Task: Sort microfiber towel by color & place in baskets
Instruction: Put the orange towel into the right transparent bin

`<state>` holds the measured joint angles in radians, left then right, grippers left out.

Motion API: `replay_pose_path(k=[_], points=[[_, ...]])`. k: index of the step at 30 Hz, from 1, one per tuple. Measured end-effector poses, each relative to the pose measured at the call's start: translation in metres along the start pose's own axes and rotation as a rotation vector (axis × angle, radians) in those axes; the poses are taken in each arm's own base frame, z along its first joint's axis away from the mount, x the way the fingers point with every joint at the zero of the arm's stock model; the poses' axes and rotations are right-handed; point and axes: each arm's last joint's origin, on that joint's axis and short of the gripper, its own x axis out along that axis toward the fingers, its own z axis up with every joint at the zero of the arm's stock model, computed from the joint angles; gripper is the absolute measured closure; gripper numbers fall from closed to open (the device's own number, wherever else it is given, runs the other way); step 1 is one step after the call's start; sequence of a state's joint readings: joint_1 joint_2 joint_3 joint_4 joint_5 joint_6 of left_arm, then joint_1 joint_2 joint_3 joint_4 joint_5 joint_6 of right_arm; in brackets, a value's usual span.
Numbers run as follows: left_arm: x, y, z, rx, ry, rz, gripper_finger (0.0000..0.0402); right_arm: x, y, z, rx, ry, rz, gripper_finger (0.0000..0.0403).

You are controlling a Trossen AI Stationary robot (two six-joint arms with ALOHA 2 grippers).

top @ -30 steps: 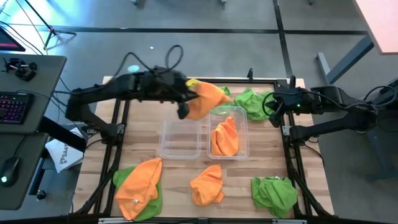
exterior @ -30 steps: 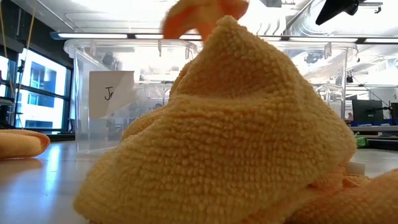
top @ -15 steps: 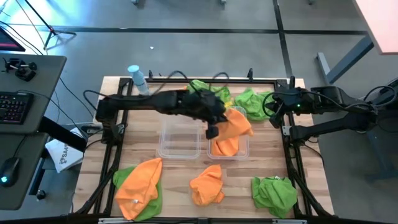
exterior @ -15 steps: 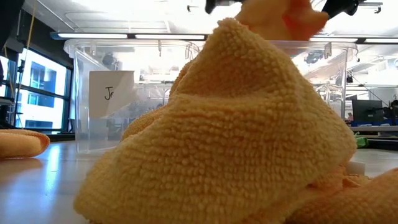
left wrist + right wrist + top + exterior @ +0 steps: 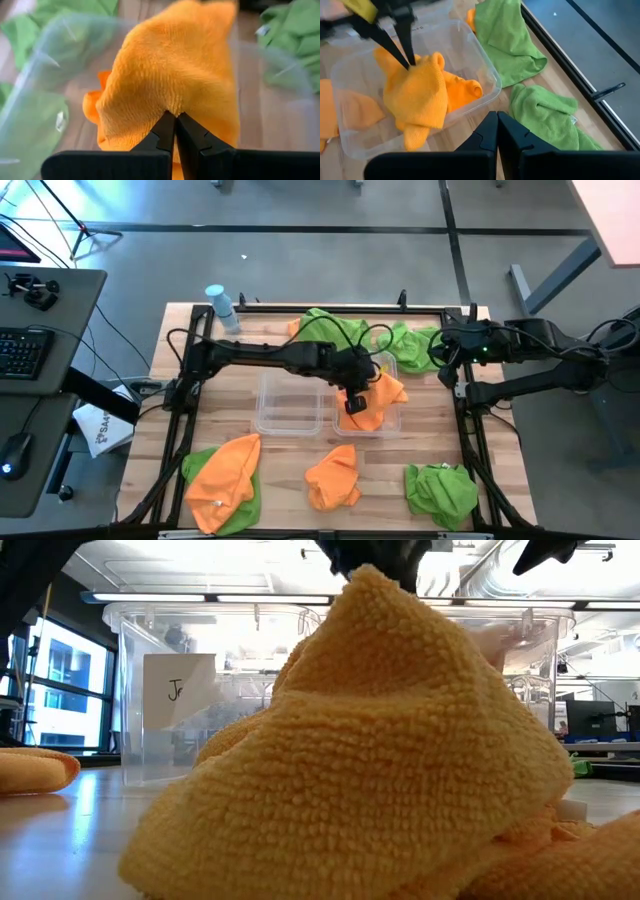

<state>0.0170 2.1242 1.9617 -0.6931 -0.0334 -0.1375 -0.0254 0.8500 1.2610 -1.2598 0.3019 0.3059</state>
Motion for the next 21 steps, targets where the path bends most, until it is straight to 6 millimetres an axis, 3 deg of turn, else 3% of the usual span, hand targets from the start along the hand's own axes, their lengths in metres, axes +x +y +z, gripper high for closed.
replay_pose_path(k=[10, 16, 21], points=[[0.046, 0.001, -0.019, 0.019, 0.099, 0.013, 0.0401, -0.008, -0.004, -0.005, 0.009, -0.028, 0.013, 0.0403], [0.048, 0.001, -0.020, 0.039, 0.102, 0.013, 0.0398, -0.010, -0.005, -0.007, 0.012, -0.023, 0.011, 0.0403], [0.045, -0.001, -0.018, 0.075, 0.087, 0.009, 0.0366, -0.010, -0.005, -0.007, 0.012, -0.015, 0.009, 0.0403]])
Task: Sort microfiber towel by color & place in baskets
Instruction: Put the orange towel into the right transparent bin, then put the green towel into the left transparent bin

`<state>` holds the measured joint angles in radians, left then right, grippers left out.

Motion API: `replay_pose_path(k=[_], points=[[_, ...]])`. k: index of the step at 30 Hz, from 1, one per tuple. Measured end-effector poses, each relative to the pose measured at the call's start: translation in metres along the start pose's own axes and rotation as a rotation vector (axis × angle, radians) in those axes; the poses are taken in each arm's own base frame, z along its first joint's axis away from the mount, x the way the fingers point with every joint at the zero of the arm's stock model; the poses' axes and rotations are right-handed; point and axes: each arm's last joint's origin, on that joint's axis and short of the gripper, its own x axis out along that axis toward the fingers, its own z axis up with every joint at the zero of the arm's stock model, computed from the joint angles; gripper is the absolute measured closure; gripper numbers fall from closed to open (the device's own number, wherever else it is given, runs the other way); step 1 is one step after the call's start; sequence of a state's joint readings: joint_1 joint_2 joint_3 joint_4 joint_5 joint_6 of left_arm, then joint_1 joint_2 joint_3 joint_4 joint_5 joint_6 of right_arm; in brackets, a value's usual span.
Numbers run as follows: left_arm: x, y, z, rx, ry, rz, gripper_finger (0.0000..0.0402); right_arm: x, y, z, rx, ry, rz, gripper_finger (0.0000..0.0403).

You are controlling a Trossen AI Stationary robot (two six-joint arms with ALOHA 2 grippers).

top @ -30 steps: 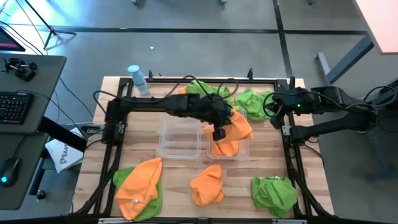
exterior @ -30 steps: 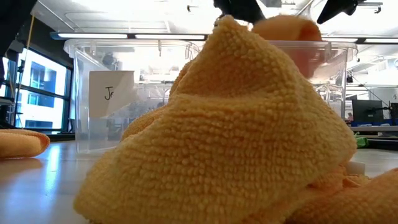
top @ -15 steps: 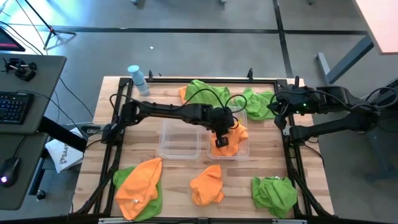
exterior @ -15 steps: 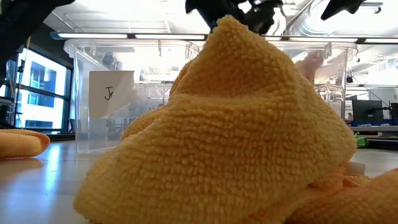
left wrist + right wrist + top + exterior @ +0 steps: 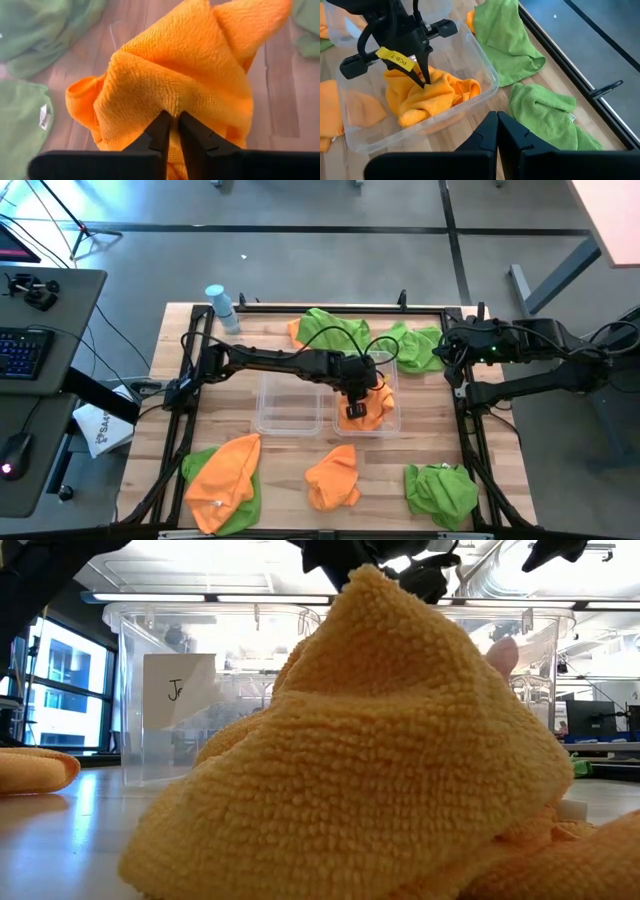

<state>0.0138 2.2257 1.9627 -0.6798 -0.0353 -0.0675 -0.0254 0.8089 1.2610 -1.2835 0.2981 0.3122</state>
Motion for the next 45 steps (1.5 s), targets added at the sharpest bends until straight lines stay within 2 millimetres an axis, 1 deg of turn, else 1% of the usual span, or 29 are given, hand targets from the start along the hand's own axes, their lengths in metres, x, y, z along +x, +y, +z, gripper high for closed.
replay_pose_path(k=[5, 8, 13, 16, 19, 22, 25, 27, 30, 33, 36, 40, 45], points=[[-0.002, -0.004, 0.001, 0.032, 0.003, -0.008, 0.0320, 0.000, 0.000, 0.000, 0.000, 0.000, 0.000, 0.0403], [-0.013, -0.004, 0.003, 0.033, -0.006, -0.008, 0.0302, 0.000, 0.000, 0.000, 0.001, 0.000, 0.000, 0.0403], [-0.046, -0.001, 0.014, 0.031, -0.075, 0.009, 0.0295, 0.001, 0.000, 0.000, 0.000, 0.001, -0.005, 0.0403], [-0.064, 0.001, 0.017, 0.025, -0.095, 0.016, 0.0295, 0.001, 0.000, 0.001, 0.000, -0.002, -0.018, 0.0403], [-0.087, 0.001, 0.016, 0.026, -0.083, 0.021, 0.0295, 0.001, 0.000, 0.001, 0.003, -0.005, -0.024, 0.0403], [-0.105, 0.000, 0.011, 0.027, -0.066, 0.030, 0.0295, 0.001, 0.000, 0.001, 0.004, -0.005, -0.023, 0.0403], [-0.114, -0.001, -0.001, 0.027, -0.073, 0.033, 0.0295, 0.001, 0.000, 0.001, 0.033, -0.005, -0.024, 0.0403], [-0.120, 0.000, -0.014, 0.010, -0.088, 0.057, 0.0295, 0.001, 0.000, 0.001, 0.052, -0.006, -0.024, 0.0403], [-0.134, 0.002, -0.035, -0.036, -0.138, 0.063, 0.0295, 0.001, 0.000, 0.001, 0.074, -0.006, -0.024, 0.0403], [-0.157, 0.005, -0.055, -0.083, -0.204, 0.082, 0.0296, 0.002, 0.001, 0.003, 0.096, -0.020, -0.025, 0.0403], [-0.187, 0.009, -0.073, -0.121, -0.280, 0.128, 0.0296, 0.006, 0.004, 0.010, 0.109, -0.052, -0.025, 0.0403], [-0.217, 0.014, -0.100, -0.142, -0.336, 0.153, 0.0296, 0.021, 0.013, 0.027, 0.055, -0.111, -0.060, 0.0403], [-0.241, 0.018, -0.135, -0.174, -0.387, 0.141, 0.0296, 0.054, 0.029, 0.056, 0.018, -0.177, -0.100, 0.0403]])
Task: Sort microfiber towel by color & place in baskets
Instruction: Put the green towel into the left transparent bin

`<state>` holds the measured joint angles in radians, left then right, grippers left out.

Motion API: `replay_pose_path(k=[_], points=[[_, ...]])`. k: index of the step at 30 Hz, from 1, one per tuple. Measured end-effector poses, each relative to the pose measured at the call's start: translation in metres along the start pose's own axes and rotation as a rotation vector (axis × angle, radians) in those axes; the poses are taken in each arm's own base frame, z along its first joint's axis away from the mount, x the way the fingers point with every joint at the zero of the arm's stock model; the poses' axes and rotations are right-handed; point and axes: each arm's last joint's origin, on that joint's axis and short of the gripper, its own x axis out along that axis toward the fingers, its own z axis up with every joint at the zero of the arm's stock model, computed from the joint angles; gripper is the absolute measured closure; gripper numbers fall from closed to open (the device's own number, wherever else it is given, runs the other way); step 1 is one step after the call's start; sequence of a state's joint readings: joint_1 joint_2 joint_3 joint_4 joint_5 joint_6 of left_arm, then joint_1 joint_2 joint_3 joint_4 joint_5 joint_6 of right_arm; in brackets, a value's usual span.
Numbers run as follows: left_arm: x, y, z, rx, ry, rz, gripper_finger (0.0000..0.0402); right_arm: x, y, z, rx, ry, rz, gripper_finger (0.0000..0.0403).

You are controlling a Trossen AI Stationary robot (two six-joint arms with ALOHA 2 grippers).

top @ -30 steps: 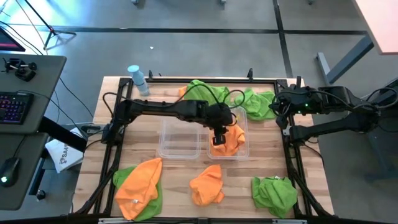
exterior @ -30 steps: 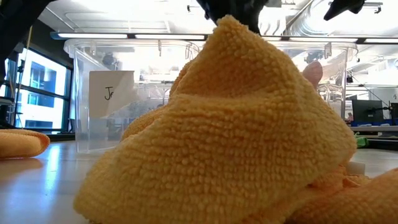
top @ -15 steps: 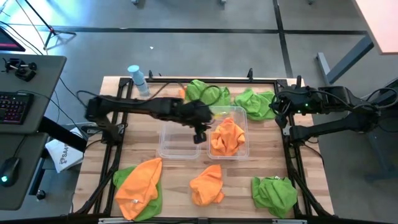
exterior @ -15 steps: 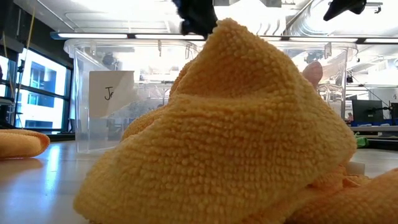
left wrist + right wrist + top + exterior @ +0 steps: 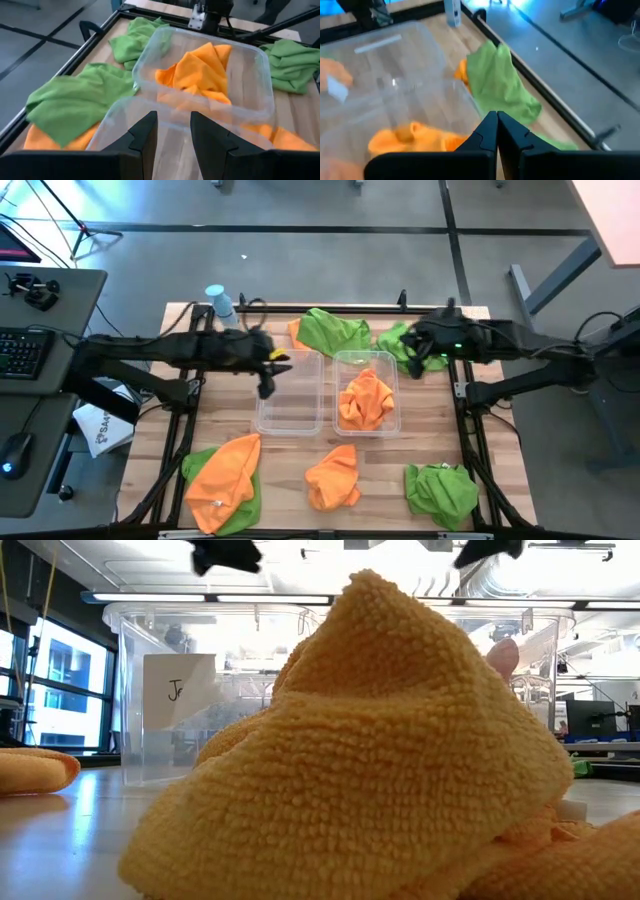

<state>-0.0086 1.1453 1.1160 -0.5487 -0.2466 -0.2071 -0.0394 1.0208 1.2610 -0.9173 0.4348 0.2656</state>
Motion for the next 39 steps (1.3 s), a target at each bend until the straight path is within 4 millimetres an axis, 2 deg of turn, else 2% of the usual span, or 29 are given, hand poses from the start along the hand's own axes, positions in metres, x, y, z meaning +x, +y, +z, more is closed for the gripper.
replay_pose_path(k=[4, 7, 14, 17, 21, 26, 32, 39], points=[[-0.019, 0.009, -0.018, -0.035, -0.029, -0.007, 0.0296, 0.037, 0.010, 0.019, 0.017, -0.062, -0.025, 0.0403], [-0.031, 0.014, -0.027, -0.051, -0.060, -0.014, 0.0296, 0.065, 0.008, 0.034, 0.064, -0.087, -0.024, 0.0403], [-0.043, 0.019, -0.041, -0.037, -0.084, -0.018, 0.0296, 0.126, -0.012, 0.069, 0.102, 0.024, -0.093, 0.0403], [-0.043, 0.020, -0.044, -0.032, -0.068, -0.015, 0.0296, 0.144, -0.029, 0.075, 0.169, 0.126, -0.168, 0.0402], [-0.043, 0.021, -0.048, -0.023, -0.032, -0.007, 0.0296, 0.156, -0.053, 0.076, 0.225, 0.222, -0.241, 0.0386], [-0.043, 0.022, -0.049, -0.003, -0.016, -0.003, 0.0296, 0.178, -0.075, 0.078, 0.292, 0.214, -0.131, 0.0341], [-0.043, 0.022, -0.049, 0.024, -0.020, 0.003, 0.0296, 0.222, -0.075, 0.067, 0.251, 0.265, -0.082, 0.0281], [-0.042, 0.027, -0.048, 0.024, -0.019, 0.027, 0.0296, 0.265, -0.072, 0.053, 0.243, 0.327, -0.045, 0.0241]])
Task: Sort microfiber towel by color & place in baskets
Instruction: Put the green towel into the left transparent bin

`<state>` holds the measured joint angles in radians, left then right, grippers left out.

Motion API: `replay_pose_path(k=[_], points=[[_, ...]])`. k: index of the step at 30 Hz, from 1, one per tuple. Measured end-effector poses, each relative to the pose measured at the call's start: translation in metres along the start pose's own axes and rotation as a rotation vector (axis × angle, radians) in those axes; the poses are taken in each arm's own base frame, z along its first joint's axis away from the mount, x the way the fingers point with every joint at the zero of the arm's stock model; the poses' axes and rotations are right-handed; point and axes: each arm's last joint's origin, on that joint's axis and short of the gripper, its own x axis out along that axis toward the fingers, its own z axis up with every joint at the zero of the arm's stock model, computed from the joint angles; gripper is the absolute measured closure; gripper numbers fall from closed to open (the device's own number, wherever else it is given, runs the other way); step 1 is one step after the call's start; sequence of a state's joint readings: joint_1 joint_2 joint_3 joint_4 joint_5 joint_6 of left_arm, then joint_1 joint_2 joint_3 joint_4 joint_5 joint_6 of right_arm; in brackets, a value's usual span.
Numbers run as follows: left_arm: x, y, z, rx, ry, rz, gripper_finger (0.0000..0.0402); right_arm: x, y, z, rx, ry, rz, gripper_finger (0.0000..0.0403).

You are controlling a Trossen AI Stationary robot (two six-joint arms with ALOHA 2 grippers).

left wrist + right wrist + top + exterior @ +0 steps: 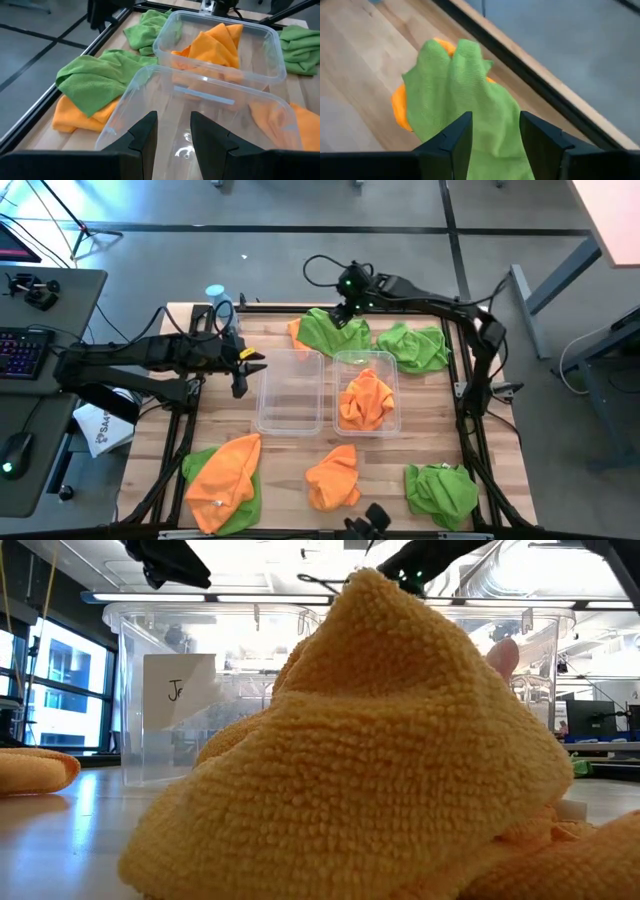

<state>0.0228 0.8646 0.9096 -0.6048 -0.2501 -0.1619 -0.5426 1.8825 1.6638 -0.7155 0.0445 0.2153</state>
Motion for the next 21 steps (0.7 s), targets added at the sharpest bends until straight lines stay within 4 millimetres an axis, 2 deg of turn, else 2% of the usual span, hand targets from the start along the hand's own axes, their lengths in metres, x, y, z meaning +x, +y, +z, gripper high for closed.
replay_pose_path(k=[7, 17, 21], points=[[0.001, 0.003, 0.000, -0.010, 0.000, 0.015, 0.0296, 0.028, 0.007, 0.018, -0.009, 0.000, 0.058, 0.0224], [0.001, 0.003, 0.000, -0.028, -0.001, 0.014, 0.0296, 0.062, 0.014, 0.038, 0.013, 0.153, 0.064, 0.0224], [0.001, 0.003, 0.000, -0.037, -0.001, 0.014, 0.0296, 0.077, 0.015, 0.038, 0.018, 0.220, 0.052, 0.0224]])
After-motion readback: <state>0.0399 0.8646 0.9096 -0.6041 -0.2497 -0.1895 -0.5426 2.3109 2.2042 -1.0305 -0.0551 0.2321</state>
